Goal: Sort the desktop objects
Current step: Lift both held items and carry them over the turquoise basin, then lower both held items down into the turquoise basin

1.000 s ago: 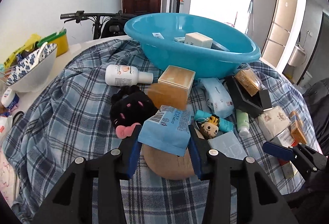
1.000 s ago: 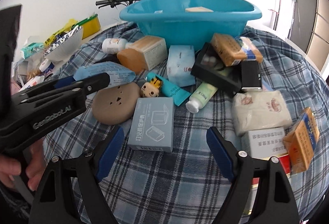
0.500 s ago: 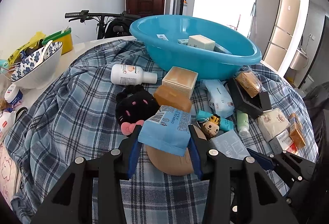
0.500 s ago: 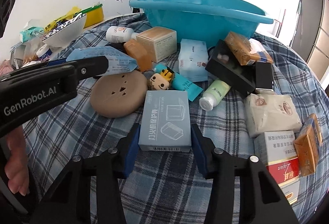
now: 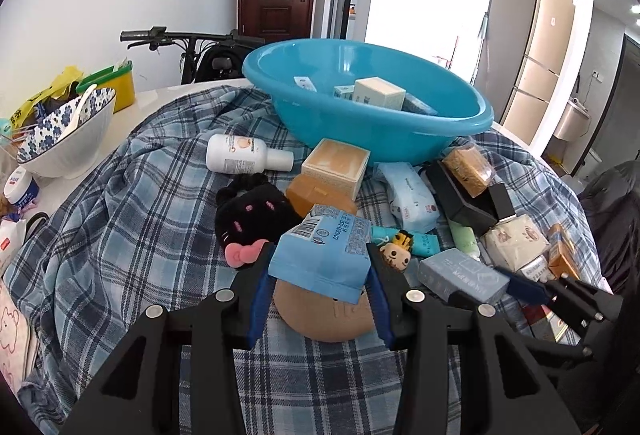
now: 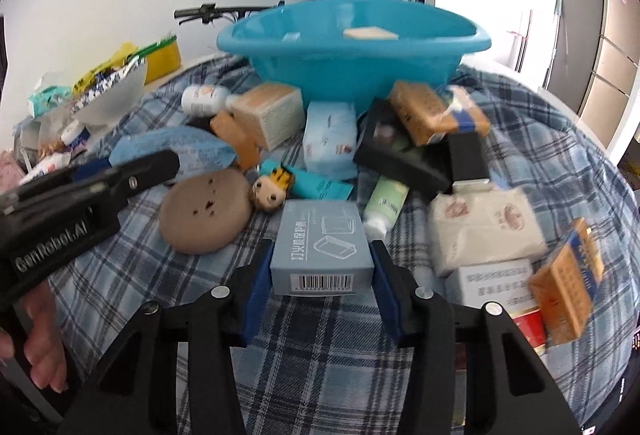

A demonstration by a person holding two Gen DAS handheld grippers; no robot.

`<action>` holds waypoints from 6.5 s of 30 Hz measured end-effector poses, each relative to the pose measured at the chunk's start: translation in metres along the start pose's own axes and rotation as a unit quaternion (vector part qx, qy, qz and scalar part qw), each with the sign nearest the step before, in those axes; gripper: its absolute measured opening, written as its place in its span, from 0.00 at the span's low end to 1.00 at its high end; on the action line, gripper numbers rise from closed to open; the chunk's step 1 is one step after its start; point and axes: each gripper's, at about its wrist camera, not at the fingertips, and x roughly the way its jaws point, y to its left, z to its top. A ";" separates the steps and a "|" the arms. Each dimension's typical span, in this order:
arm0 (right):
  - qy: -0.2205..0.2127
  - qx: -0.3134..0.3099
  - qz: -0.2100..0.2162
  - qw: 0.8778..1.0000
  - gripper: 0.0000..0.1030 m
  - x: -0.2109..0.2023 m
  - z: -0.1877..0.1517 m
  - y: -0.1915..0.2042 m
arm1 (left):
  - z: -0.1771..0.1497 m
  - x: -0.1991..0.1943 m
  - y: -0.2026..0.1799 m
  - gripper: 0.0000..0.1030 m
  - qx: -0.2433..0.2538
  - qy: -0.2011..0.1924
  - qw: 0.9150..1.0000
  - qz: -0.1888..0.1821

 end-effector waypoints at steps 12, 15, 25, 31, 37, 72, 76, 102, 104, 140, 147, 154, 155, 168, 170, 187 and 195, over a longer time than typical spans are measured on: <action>-0.065 -0.016 -0.014 0.998 0.44 -0.035 0.027 -0.001 | 0.015 -0.021 -0.010 0.44 0.024 -0.043 0.999 0.001; -0.087 -0.020 -0.016 0.996 0.44 -0.047 0.037 0.000 | 0.025 -0.032 -0.012 0.44 0.027 -0.061 0.998 -0.002; -0.166 -0.030 -0.028 0.985 0.44 -0.090 0.069 0.004 | 0.066 -0.064 -0.024 0.44 0.040 -0.124 0.991 -0.011; -0.207 -0.034 -0.032 0.977 0.44 -0.114 0.087 0.002 | 0.088 -0.083 -0.029 0.44 0.041 -0.157 0.987 -0.014; -0.250 -0.033 -0.030 0.967 0.44 -0.138 0.104 0.003 | 0.110 -0.104 -0.032 0.44 0.039 -0.193 0.980 -0.018; -0.387 -0.026 -0.036 0.921 0.44 -0.203 0.140 0.008 | 0.156 -0.156 -0.041 0.44 0.040 -0.296 0.954 -0.018; -0.408 -0.027 -0.042 0.912 0.44 -0.213 0.148 0.009 | 0.166 -0.158 -0.040 0.44 0.036 -0.309 0.950 -0.019; -0.435 -0.035 -0.051 0.898 0.44 -0.183 0.190 -0.010 | 0.229 -0.129 -0.035 0.44 0.009 -0.393 0.918 -0.043; -0.432 -0.032 -0.053 0.900 0.44 -0.177 0.193 -0.015 | 0.232 -0.121 -0.036 0.44 0.011 -0.391 0.919 -0.040; -0.330 -0.027 -0.043 0.943 0.44 -0.085 0.248 -0.027 | 0.265 0.003 -0.033 0.44 0.004 -0.241 0.971 -0.005; -0.286 -0.022 -0.048 0.957 0.44 -0.048 0.260 -0.036 | 0.268 0.041 -0.037 0.44 0.009 -0.198 0.980 0.009; -0.246 -0.017 -0.048 0.968 0.44 -0.019 0.267 -0.043 | 0.271 0.075 -0.029 0.44 -0.007 -0.140 0.990 -0.006; -0.243 -0.017 -0.049 0.969 0.44 -0.016 0.268 -0.043 | 0.271 0.079 -0.029 0.44 -0.007 -0.136 0.991 -0.003; -0.192 -0.003 -0.039 0.981 0.44 0.018 0.270 -0.057 | 0.272 0.138 -0.007 0.44 -0.039 -0.064 0.997 0.013; -0.180 0.001 -0.038 0.983 0.44 0.026 0.270 -0.060 | 0.271 0.146 -0.003 0.44 -0.042 -0.053 0.998 0.015; -0.096 0.031 -0.010 0.995 0.44 0.079 0.267 -0.083 | 0.261 0.193 0.006 0.44 -0.041 0.016 0.999 0.009; -0.071 0.038 0.000 0.997 0.44 0.095 0.264 -0.089 | 0.258 0.202 0.005 0.44 -0.037 0.033 0.999 0.009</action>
